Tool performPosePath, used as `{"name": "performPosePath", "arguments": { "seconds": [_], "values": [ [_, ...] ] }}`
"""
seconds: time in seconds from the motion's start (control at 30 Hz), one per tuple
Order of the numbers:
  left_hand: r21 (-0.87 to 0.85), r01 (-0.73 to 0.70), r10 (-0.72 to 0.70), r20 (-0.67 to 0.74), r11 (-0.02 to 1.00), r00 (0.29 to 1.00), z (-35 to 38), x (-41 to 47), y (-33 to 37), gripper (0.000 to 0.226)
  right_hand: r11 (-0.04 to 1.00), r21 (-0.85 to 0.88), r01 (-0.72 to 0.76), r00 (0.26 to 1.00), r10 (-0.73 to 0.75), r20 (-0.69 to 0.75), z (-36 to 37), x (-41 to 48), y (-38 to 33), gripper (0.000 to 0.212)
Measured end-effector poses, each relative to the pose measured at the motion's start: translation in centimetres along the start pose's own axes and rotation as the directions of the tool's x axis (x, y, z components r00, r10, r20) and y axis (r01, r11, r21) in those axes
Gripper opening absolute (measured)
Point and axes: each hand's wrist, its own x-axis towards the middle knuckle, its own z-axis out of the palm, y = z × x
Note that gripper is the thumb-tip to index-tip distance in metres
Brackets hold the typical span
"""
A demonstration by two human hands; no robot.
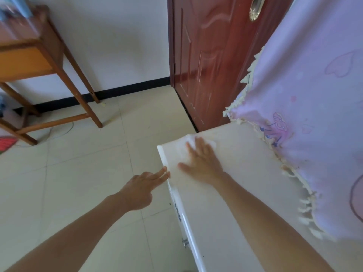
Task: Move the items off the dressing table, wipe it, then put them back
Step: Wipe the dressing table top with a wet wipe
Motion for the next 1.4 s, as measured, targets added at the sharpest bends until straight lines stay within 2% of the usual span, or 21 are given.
{"name": "performPosePath", "arguments": {
  "seconds": [0.13, 0.23, 0.33, 0.4, 0.43, 0.5, 0.57, 0.63, 0.7, 0.77, 0.83, 0.87, 0.97, 1.03, 1.07, 1.1, 1.17, 1.23, 1.27, 1.33, 1.4],
  "values": [
    [0.009, 0.023, -0.024, 0.06, 1.0, 0.998, -0.6, 0.0, -0.1, 0.084, 0.963, -0.087, 0.256, 0.963, -0.247, 0.109, 1.3, -4.8, -2.5, 0.081],
    [0.041, 0.047, -0.05, 0.077, 0.998, 0.996, -1.1, 0.0, 0.2, 0.083, 0.956, -0.086, 0.281, 0.954, -0.269, 0.131, 2.2, -8.7, -3.0, 0.08],
    [0.006, 0.111, -0.111, 0.047, 0.994, 0.993, -1.5, -0.1, 0.7, 0.077, 0.971, -0.06, 0.232, 0.965, -0.222, 0.136, 3.4, -12.1, -3.8, 0.08],
    [0.001, 0.177, -0.177, -0.027, 0.984, 0.984, -2.1, -0.1, 1.7, 0.066, 0.981, -0.081, 0.174, 0.981, -0.165, 0.103, 3.8, -14.2, -4.1, 0.079],
    [0.018, 0.203, -0.2, -0.104, 0.979, 0.974, -2.3, 0.0, 2.6, 0.058, 0.986, -0.121, 0.112, 0.993, -0.106, 0.053, 4.0, -15.2, -3.9, 0.078],
    [0.02, 0.198, -0.181, -0.317, 0.98, 0.931, -2.0, 0.4, 4.9, 0.046, 0.986, -0.095, -0.139, 0.99, 0.135, -0.043, 3.6, -17.0, -2.3, 0.076],
    [-0.014, 0.094, -0.09, -0.446, 0.996, 0.89, -1.1, 1.1, 7.8, 0.04, 0.912, 0.068, -0.405, 0.911, 0.409, -0.057, 2.3, -19.6, 0.3, 0.078],
    [0.02, 0.019, -0.009, -0.409, 1.0, 0.913, -0.1, 1.9, 10.8, 0.045, 0.821, 0.115, -0.559, 0.82, 0.568, -0.075, 2.2, -22.9, 3.4, 0.093],
    [0.047, -0.027, 0.041, -0.335, 0.999, 0.941, 1.0, 2.6, 13.5, 0.05, 0.763, 0.146, -0.63, 0.766, 0.641, -0.046, 4.1, -26.6, 6.2, 0.095],
    [0.046, -0.085, 0.095, -0.303, 0.995, 0.948, 2.1, 2.7, 15.8, 0.052, 0.671, 0.181, -0.719, 0.672, 0.738, -0.067, 5.7, -30.4, 7.5, 0.092],
    [0.067, -0.148, 0.161, -0.276, 0.987, 0.948, 3.3, 2.3, 17.9, 0.053, 0.576, 0.181, -0.797, 0.569, 0.817, -0.093, 6.5, -33.9, 8.2, 0.113],
    [0.084, -0.175, 0.191, -0.256, 0.981, 0.948, 3.9, 2.0, 18.8, 0.053, 0.519, 0.179, -0.836, 0.512, 0.855, -0.084, 6.9, -36.0, 8.7, 0.114],
    [0.112, -0.23, 0.249, -0.212, 0.967, 0.945, 5.6, 0.9, 20.8, 0.053, 0.307, 0.215, -0.927, 0.313, 0.95, -0.007, 8.2, -42.1, 10.0, 0.078],
    [0.097, -0.24, 0.256, -0.22, 0.966, 0.941, 6.1, 0.5, 21.1, 0.053, 0.201, 0.275, -0.94, 0.215, 0.976, 0.023, 8.6, -43.2, 9.7, 0.074],
    [0.081, -0.238, 0.251, -0.232, 0.968, 0.94, 6.2, 0.2, 21.0, 0.052, 0.19, 0.279, -0.941, 0.202, 0.979, 0.015, 8.6, -42.3, 9.2, 0.075],
    [0.053, -0.228, 0.234, -0.255, 0.972, 0.938, 6.2, -0.1, 20.7, 0.051, 0.245, 0.256, -0.935, 0.25, 0.968, -0.012, 8.2, -40.6, 8.3, 0.077],
    [-0.018, -0.184, 0.169, -0.317, 0.983, 0.933, 5.8, -0.6, 19.9, 0.048, 0.441, 0.273, -0.855, 0.453, 0.891, -0.022, 7.5, -36.0, 5.2, 0.083],
    [-0.063, -0.108, 0.079, -0.354, 0.992, 0.932, 5.2, -1.0, 18.9, 0.045, 0.647, 0.169, -0.744, 0.641, 0.762, -0.096, 7.3, -32.0, 1.5, 0.09],
    [-0.077, -0.075, 0.042, -0.363, 0.994, 0.931, 5.0, -1.2, 18.5, 0.044, 0.677, 0.153, -0.72, 0.666, 0.736, -0.121, 6.9, -30.5, -0.2, 0.088],
    [-0.094, -0.028, -0.01, -0.382, 0.995, 0.924, 4.6, -1.7, 18.1, 0.042, 0.747, 0.146, -0.649, 0.75, 0.66, -0.041, 6.2, -29.1, -3.3, 0.081],
    [-0.1, -0.003, -0.038, -0.409, 0.995, 0.912, 4.6, -2.6, 18.3, 0.042, 0.875, 0.196, -0.443, 0.89, 0.455, -0.018, 7.5, -29.0, -4.7, 0.079]
  ]
}}
